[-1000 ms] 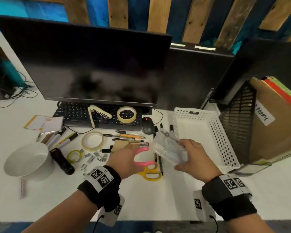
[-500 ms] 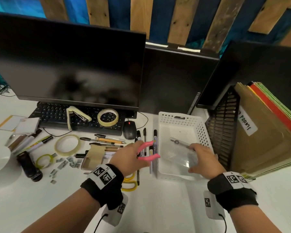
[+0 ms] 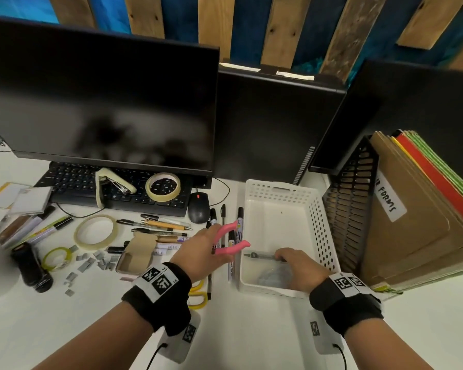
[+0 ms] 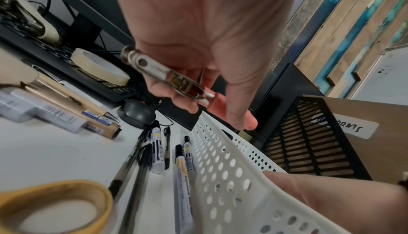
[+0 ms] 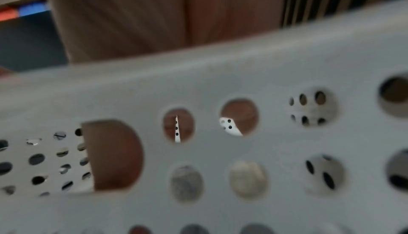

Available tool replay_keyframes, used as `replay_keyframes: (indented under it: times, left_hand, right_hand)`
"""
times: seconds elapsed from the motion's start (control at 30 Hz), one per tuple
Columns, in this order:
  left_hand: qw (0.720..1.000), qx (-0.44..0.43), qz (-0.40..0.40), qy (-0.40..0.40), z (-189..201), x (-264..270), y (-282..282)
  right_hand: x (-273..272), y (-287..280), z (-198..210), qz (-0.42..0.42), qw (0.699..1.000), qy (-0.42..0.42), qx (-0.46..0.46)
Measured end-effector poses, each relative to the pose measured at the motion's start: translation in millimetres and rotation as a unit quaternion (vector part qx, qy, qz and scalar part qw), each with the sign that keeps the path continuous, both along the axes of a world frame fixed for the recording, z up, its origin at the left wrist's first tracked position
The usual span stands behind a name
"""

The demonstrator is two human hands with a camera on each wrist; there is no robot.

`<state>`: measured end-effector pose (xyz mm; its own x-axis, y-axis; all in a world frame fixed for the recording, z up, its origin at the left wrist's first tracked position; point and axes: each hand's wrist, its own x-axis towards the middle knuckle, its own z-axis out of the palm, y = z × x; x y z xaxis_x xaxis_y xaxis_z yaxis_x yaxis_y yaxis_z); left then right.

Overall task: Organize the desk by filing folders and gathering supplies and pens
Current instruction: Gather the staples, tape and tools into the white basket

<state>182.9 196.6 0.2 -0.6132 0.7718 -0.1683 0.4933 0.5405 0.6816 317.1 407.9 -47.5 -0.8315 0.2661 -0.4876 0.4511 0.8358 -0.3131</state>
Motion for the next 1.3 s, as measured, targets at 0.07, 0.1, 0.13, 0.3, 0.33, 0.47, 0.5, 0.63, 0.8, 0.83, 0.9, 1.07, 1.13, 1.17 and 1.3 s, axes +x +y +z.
replay_keyframes:
  times: [0.07,0.1,0.13,0.3,0.33,0.47,0.5,0.63,0.8,0.83,0.9,1.07,1.13,1.17,1.3]
  left_hand:
    - [1.0,0.002,-0.005,0.002,1,1,1]
    - [1.0,0.002,-0.006,0.002,1,1,2]
    - [1.0,0.003,-0.008,0.002,1,1,3]
    - [1.0,-0.016,-0.014,0.012,-8,-2,10]
    - [1.0,-0.016,-0.021,0.016,-6,-1,12]
    - [0.997,-0.023,-0.063,0.036,0,6,25]
    - [0.997,-0.023,-0.07,0.038,1,8,30]
    - [0.994,-0.026,-0.103,0.038,-1,18,46]
    - [0.991,-0.034,-0.112,0.064,-7,17,47]
    - [0.99,-0.042,-0.113,0.068,-8,15,44]
    - [0.988,-0.076,-0.123,0.061,-10,10,37]
    - [0.975,-0.148,-0.161,0.04,-17,12,27]
    - [0.977,-0.14,-0.157,0.036,-19,12,27]
    - [0.977,-0.14,-0.157,0.037,-20,13,26]
    - [0.974,-0.154,-0.162,0.049,-22,14,24]
  right_hand:
    - [2,-1,0,-0.006,1.0,-0.007,-0.017]
    - [3,-1,0,-0.01,1.0,-0.011,-0.022]
    - [4,0,0,-0.014,1.0,-0.012,-0.025]
    - [-1,5,13,-0.038,0.996,0.072,-0.045]
    - [-3,4,22,-0.063,0.989,0.12,-0.061]
    - [-6,-8,54,-0.076,0.958,0.231,-0.151]
    - [-6,-12,57,-0.041,0.966,0.214,-0.138]
    - [-4,-24,55,0.092,0.983,0.157,-0.033]
    - [15,-15,47,0.014,0.984,0.179,-0.022]
    - [19,-12,46,-0.015,0.981,0.191,-0.021]
    - [28,-5,42,-0.062,0.979,0.196,-0.013]
    - [34,-4,32,-0.091,0.992,0.087,0.002]
    - [30,-10,29,-0.09,0.994,0.067,-0.014]
    - [28,-13,26,-0.085,0.994,0.061,-0.023]
    - [25,-6,4,-0.045,0.999,0.013,0.0]
